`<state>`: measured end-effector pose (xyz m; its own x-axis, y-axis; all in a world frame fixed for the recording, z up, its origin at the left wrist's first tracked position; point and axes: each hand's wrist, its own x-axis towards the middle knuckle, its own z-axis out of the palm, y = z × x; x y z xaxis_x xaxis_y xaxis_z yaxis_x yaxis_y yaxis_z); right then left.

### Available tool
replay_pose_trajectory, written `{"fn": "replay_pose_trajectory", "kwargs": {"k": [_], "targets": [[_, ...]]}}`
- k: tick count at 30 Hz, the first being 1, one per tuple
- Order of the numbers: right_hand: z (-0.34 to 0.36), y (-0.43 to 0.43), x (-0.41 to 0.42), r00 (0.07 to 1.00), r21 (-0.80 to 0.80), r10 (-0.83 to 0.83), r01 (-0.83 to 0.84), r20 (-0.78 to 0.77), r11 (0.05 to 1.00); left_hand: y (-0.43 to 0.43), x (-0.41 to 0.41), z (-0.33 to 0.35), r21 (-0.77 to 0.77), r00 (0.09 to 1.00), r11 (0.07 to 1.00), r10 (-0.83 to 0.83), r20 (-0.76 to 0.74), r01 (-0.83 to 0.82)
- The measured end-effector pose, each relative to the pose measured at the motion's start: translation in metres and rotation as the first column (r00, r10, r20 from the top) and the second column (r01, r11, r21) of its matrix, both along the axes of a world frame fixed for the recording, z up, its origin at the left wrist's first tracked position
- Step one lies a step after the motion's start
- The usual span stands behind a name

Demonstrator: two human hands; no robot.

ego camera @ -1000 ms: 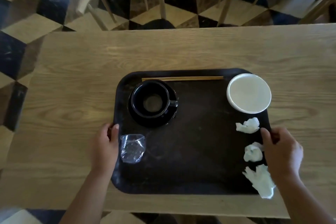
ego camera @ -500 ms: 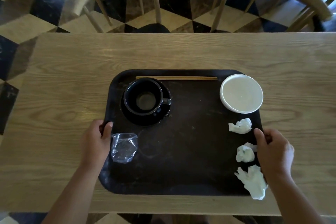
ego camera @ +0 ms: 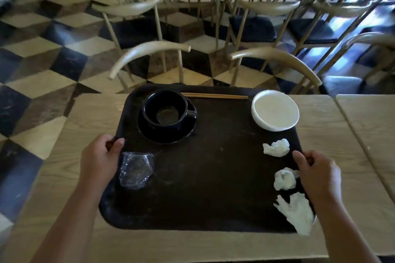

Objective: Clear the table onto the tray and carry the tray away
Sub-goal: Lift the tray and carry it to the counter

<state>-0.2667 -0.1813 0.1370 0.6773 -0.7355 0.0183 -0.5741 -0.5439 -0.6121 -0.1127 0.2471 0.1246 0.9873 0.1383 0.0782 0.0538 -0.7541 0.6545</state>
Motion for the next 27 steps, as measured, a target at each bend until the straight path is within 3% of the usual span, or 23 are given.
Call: {"fn": "replay_pose_trajectory", "kwargs": {"k": [7, 13, 20, 27], "targets": [[0.077, 0.006, 0.005, 0.999, -0.121, 0.049, -0.049, -0.002, 0.991, 0.013, -0.006, 0.059, -0.013, 0.998, 1.000, 0.002, 0.062, -0.001], [0.099, 0.015, 0.003, 0.996, -0.123, 0.086, -0.086, -0.001, 0.989, 0.031, -0.030, 0.087, -0.012, 0.995, 0.999, 0.042, 0.089, -0.041], [0.117, 0.044, 0.014, 0.958, -0.194, 0.285, -0.284, -0.024, 0.939, 0.063, -0.081, 0.080, 0.007, 0.967, 0.969, 0.245, 0.069, -0.246], [0.122, 0.075, 0.036, 0.850, -0.117, 0.524, -0.526, -0.044, 0.842, 0.092, -0.182, 0.092, 0.012, 0.877, 0.879, 0.474, 0.085, -0.476]]}}
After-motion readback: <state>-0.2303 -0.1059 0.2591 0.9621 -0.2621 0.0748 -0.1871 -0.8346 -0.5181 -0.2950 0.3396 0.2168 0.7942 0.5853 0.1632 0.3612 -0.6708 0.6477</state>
